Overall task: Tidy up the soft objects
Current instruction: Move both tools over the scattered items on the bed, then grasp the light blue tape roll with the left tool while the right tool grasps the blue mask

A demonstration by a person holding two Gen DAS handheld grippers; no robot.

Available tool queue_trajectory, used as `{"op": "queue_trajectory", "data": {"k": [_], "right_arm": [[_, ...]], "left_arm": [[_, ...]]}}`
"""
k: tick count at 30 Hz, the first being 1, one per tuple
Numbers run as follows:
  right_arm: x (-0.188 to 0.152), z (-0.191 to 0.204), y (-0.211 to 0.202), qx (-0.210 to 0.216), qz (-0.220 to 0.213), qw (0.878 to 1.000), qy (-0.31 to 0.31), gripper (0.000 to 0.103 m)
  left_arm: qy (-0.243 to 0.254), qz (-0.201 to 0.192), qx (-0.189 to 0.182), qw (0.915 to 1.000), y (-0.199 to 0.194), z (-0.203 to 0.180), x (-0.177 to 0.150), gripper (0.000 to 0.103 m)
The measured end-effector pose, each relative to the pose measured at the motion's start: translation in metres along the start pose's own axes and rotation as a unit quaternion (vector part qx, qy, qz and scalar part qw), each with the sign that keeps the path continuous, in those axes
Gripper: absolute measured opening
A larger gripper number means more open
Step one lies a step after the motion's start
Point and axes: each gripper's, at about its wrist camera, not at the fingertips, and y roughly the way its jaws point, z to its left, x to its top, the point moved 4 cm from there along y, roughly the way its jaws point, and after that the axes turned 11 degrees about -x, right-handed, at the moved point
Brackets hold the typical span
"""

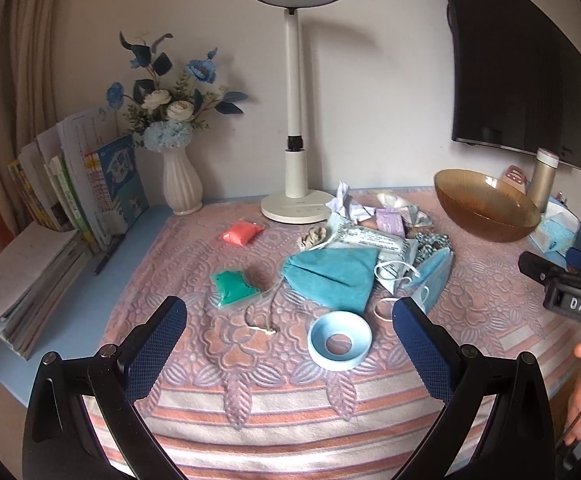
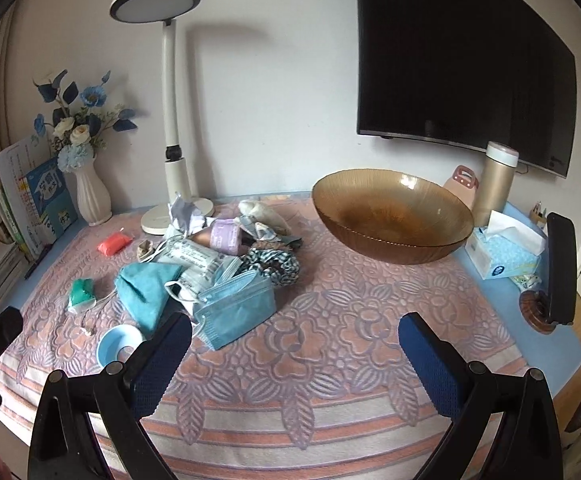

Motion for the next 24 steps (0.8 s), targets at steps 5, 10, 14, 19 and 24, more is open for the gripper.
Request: {"op": "queue_trajectory", "data": {"k": [5,10,14,19,24], "right_arm": [[0.002,-0.012,0.018,0.041,0.021,0.999,0.004,0.103],[-0.002,-0.012,0.041,0.079,0.057,0.995,0.008,0.103],[-0.008,0.0,0.059,0.102,0.085,0.991,0.0,0.103],[-0.011,0.029,0.076,0.125,0.11,0.986,-0.023,0.092],[-0.016,0.061,0.097,0.159,0.152,0.975,-0.015,0.09]], "left_arm": [[0.038,0.07,-0.07,0.9943,0.031,-0.014,-0.022,0.102],[0.023,0.101,-0.102,0.9894,0.062,-0.018,-0.032,0.102],[0.013,0.117,-0.116,0.9863,0.081,-0.011,-0.034,0.102],[-0.003,0.144,-0.123,0.9818,0.105,-0.004,-0.041,0.099],[-0.012,0.171,-0.123,0.9775,0.126,-0.004,-0.047,0.09]]}}
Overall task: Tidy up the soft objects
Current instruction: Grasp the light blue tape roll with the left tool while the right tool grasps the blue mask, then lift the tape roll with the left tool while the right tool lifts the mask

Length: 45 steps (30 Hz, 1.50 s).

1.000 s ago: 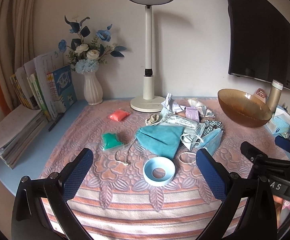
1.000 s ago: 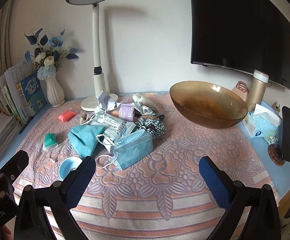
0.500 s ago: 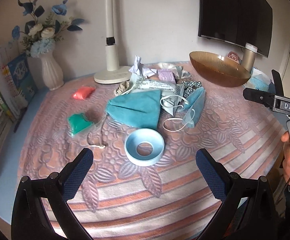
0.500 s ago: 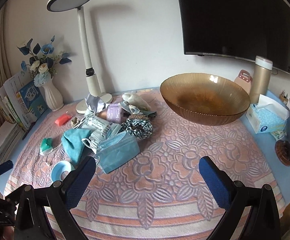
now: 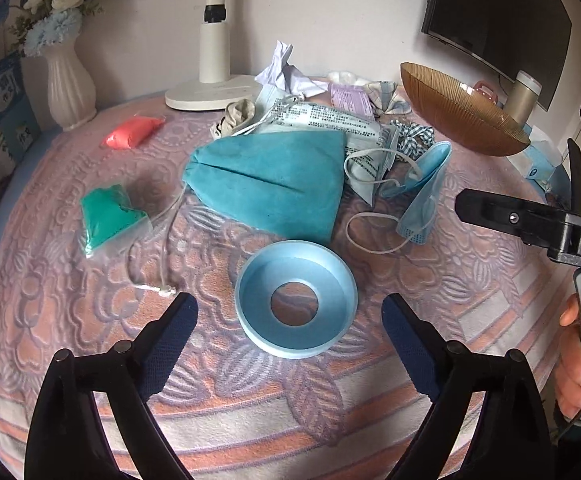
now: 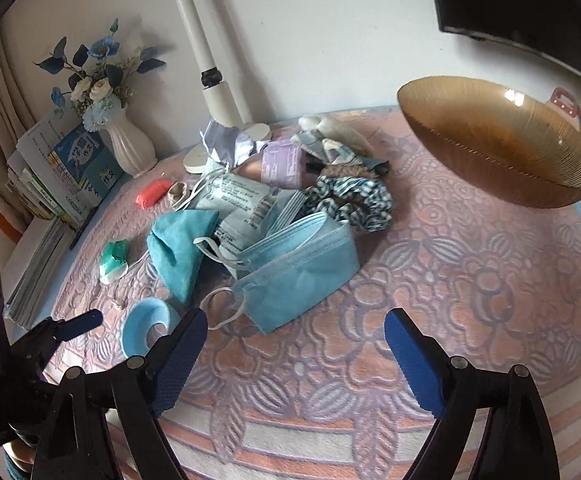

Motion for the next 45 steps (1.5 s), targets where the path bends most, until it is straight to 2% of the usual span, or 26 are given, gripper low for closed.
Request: {"op": "queue_trajectory", "data": {"k": [4,7,9,10,11,12,13,14,19,24,34,37,39,40,42,43,44,45], "right_arm": [[0.002,0.015,0.016,-0.048,0.007,0.999,-0.015,0.09],[0.005,0.022,0.028,-0.054,0.015,0.998,-0.011,0.09],[0.008,0.025,0.033,-0.084,0.01,0.996,-0.018,0.09],[0.009,0.027,0.035,-0.096,0.01,0.995,-0.022,0.09],[0.01,0.028,0.038,-0.102,0.008,0.994,-0.025,0.086],[0.011,0.03,0.04,-0.107,0.008,0.994,-0.03,0.081],[0.011,0.031,0.042,-0.113,0.007,0.993,-0.034,0.07],[0.013,0.032,0.044,-0.118,0.009,0.992,-0.04,0.053],[0.011,0.026,0.045,-0.098,0.007,0.995,-0.036,0.018],[0.008,0.007,0.022,-0.08,-0.015,0.997,-0.012,0.008],[0.019,-0.039,-0.039,-0.067,-0.072,0.994,0.039,0.007],[0.021,-0.051,-0.046,-0.066,-0.072,0.994,0.042,0.007],[0.018,-0.056,-0.039,-0.052,-0.054,0.996,0.042,0.008],[0.014,-0.06,-0.034,-0.043,-0.038,0.998,0.038,0.011],[0.0,-0.073,-0.024,-0.016,0.003,0.999,0.042,0.029],[-0.005,-0.079,-0.022,-0.002,0.011,0.998,0.057,0.05],[-0.01,-0.087,-0.024,0.011,0.008,0.997,0.079,0.065],[-0.013,-0.093,-0.027,0.022,0.003,0.995,0.094,0.069]], "left_arm": [[0.002,0.008,0.005,1.0,0.009,-0.001,0.002,0.089],[0.002,0.015,0.011,0.9998,0.013,-0.001,0.004,0.088],[-0.001,0.017,0.014,0.9998,0.015,-0.001,0.006,0.087],[-0.002,0.018,0.014,0.9997,0.016,0.0,0.007,0.084],[-0.003,0.019,0.014,0.9997,0.017,-0.001,0.007,0.072],[-0.005,0.023,0.013,0.9996,0.019,0.0,0.008,0.066],[-0.008,0.025,0.015,0.9996,0.02,0.001,0.008,0.066],[-0.008,0.023,0.016,0.9996,0.021,0.001,0.009,0.066],[-0.002,0.01,0.019,0.9998,0.015,-0.001,0.009,0.059],[-0.005,-0.005,0.01,0.9999,0.006,-0.006,0.012,0.058],[0.011,-0.035,-0.002,0.9993,-0.012,-0.029,0.02,0.058],[0.015,-0.038,-0.003,0.9991,-0.014,-0.035,0.021,0.058],[0.016,-0.036,-0.005,0.9992,-0.014,-0.038,0.019,0.058],[0.016,-0.035,-0.005,0.9992,-0.013,-0.039,0.017,0.058],[0.016,-0.031,-0.009,0.9994,-0.01,-0.04,0.014,0.058],[0.015,-0.029,-0.01,0.9994,-0.009,-0.04,0.012,0.058],[0.015,-0.028,-0.01,0.9994,-0.008,-0.041,0.011,0.058],[0.014,-0.027,-0.011,0.9995,-0.007,-0.041,0.01,0.058]]}}
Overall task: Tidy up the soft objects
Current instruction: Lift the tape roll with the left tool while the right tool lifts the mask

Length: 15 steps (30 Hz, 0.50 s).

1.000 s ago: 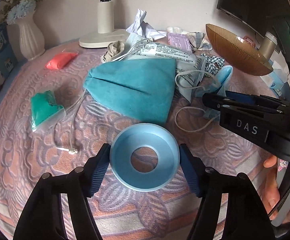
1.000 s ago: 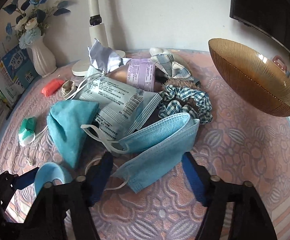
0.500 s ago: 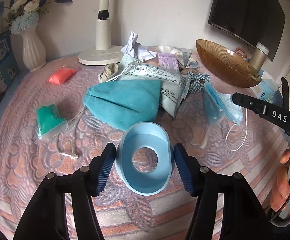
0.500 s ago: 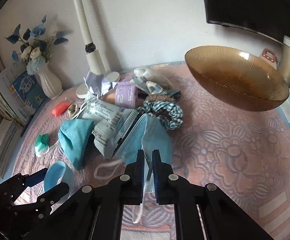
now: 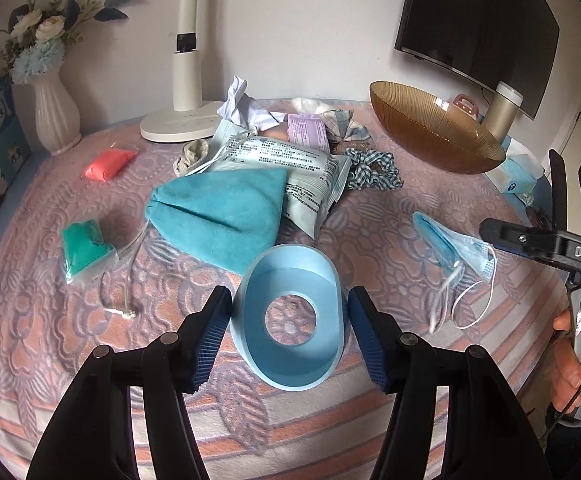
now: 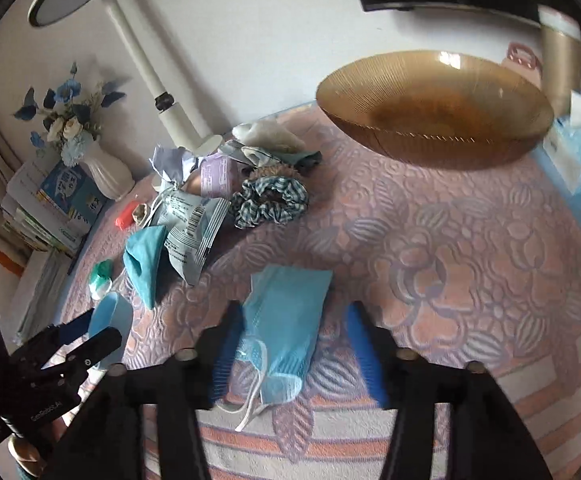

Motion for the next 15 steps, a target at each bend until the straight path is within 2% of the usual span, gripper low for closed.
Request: {"op": "queue_trajectory", "data": {"k": [2,3,6,9,11,12,13,14,15], "right_arm": [[0.0,-0.005,-0.005,0.011,-0.003,1.0,0.014,0.087],[0.001,-0.006,-0.008,0.009,-0.005,1.0,0.016,0.09],[0.003,0.004,-0.003,-0.01,-0.003,1.0,-0.002,0.092],[0.0,0.022,0.019,-0.031,0.022,0.999,-0.039,0.093],[-0.003,0.034,0.033,-0.048,0.023,0.997,-0.062,0.092],[-0.006,0.04,0.04,-0.059,0.028,0.995,-0.075,0.09],[-0.008,0.046,0.047,-0.06,0.034,0.994,-0.088,0.069],[-0.011,0.051,0.052,-0.057,0.043,0.993,-0.098,0.041],[-0.014,0.055,0.056,-0.062,0.045,0.991,-0.108,0.035]], "left_arm": [[-0.002,0.002,-0.005,1.0,0.002,0.0,0.0,0.058],[-0.001,0.003,-0.007,1.0,0.003,0.0,0.0,0.058],[0.001,0.004,-0.008,1.0,0.005,-0.001,0.0,0.058],[0.003,0.007,-0.006,1.0,0.006,0.0,-0.002,0.059],[0.002,0.009,-0.003,1.0,0.006,0.002,-0.002,0.059],[0.001,0.009,-0.003,1.0,0.006,0.003,-0.002,0.059],[0.001,0.009,-0.002,1.0,0.005,0.004,-0.002,0.059],[0.001,0.009,-0.001,1.0,0.005,0.005,-0.002,0.059],[0.001,0.009,0.0,1.0,0.004,0.006,-0.002,0.059]]}}
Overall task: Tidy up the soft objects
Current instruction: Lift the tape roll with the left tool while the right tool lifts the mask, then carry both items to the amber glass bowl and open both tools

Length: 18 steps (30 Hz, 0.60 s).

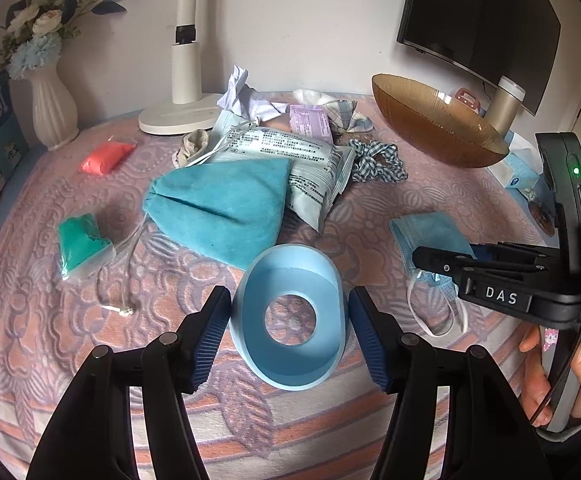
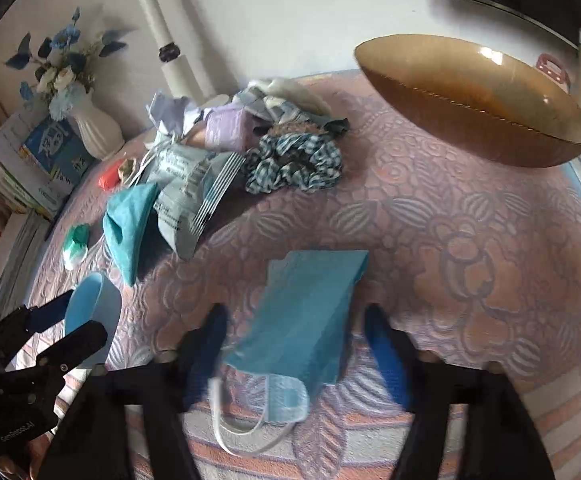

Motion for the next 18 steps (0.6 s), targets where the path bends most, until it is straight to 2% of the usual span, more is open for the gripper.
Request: {"op": "queue_trajectory", "data": {"k": [2,4,11,15,18], "right_arm": [[-0.001,0.004,-0.005,-0.016,-0.019,1.0,-0.016,0.022],[0.001,0.003,-0.016,-0.009,-0.035,0.999,-0.016,0.016],[0.039,-0.027,-0.074,-0.026,-0.109,0.994,-0.004,0.016],[0.059,-0.049,-0.106,-0.059,-0.152,0.987,-0.007,0.016],[0.072,-0.061,-0.122,-0.071,-0.168,0.983,-0.002,0.016]], "left_arm": [[0.004,0.0,0.003,1.0,0.0,0.0,0.003,0.059],[0.011,-0.002,0.008,0.9999,-0.001,-0.003,0.009,0.059],[0.056,-0.044,0.001,0.9975,-0.017,-0.031,0.069,0.059],[0.081,-0.068,-0.005,0.9944,-0.022,-0.054,0.105,0.059],[0.094,-0.081,-0.01,0.9922,-0.022,-0.071,0.126,0.059]]}}
